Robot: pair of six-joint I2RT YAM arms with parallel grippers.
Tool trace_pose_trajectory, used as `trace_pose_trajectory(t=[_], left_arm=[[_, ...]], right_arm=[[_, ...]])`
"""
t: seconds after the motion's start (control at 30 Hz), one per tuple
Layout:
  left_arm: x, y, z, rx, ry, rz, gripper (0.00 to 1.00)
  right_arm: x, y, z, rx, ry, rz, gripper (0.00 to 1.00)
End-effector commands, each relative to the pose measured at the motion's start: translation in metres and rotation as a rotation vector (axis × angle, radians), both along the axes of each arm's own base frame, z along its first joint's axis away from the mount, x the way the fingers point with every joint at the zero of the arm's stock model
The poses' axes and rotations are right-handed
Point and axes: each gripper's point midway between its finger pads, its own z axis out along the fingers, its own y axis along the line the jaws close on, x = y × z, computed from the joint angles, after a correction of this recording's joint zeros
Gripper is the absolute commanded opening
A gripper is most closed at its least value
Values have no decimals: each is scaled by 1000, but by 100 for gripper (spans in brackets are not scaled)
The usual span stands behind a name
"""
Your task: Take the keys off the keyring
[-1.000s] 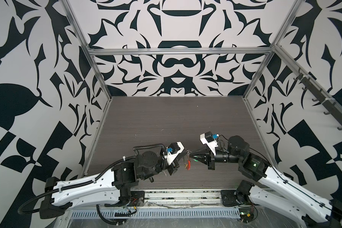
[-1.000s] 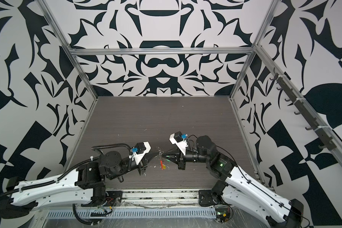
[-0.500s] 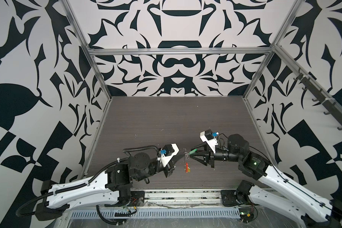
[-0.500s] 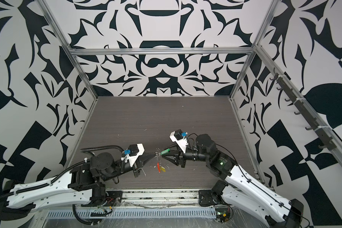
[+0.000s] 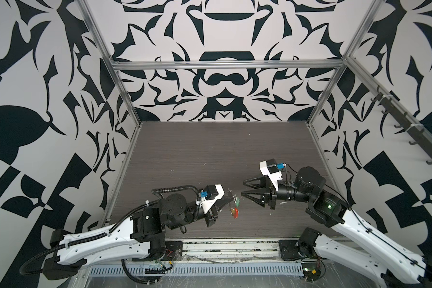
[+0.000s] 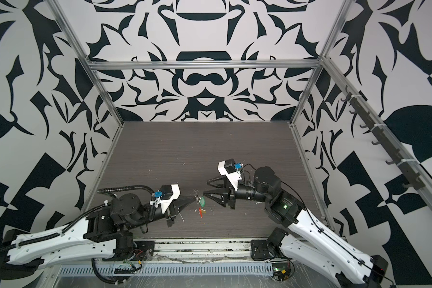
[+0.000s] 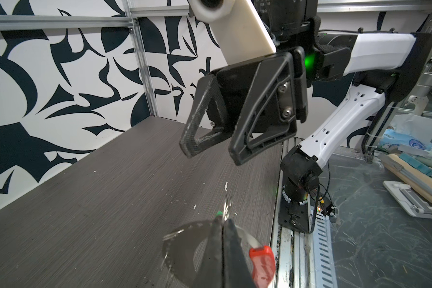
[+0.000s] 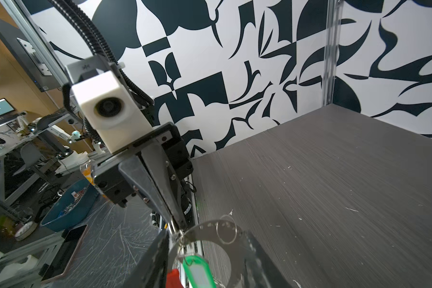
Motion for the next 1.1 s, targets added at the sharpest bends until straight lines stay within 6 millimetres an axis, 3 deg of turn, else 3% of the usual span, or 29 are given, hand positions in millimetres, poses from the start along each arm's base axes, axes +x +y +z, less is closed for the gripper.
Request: trace_pose_trajectory(t=[0.0,0.2,0.5,0.7,1.0,1.07], left_arm=[[-3,0,9,-39,-5,-14,0],[-2,0,12,-46,-8,-6,0],[1,5,16,-64,-12,14,0],[1,6,17,-74,-10,19,0],[3,7,18,-79,-8,26,0],[4,8,18,-69,-1,38,1]], right_arm=[[-11,5,29,81,-49,65,47],[-21,15,20,46,-39,119,46],[-24,18,13,29,-29,136,31],[-23,22,8,20,-22,140,29],[-17,24,3,-3,-20,117,1],[-15,23,-1,-25,-18,98,0]])
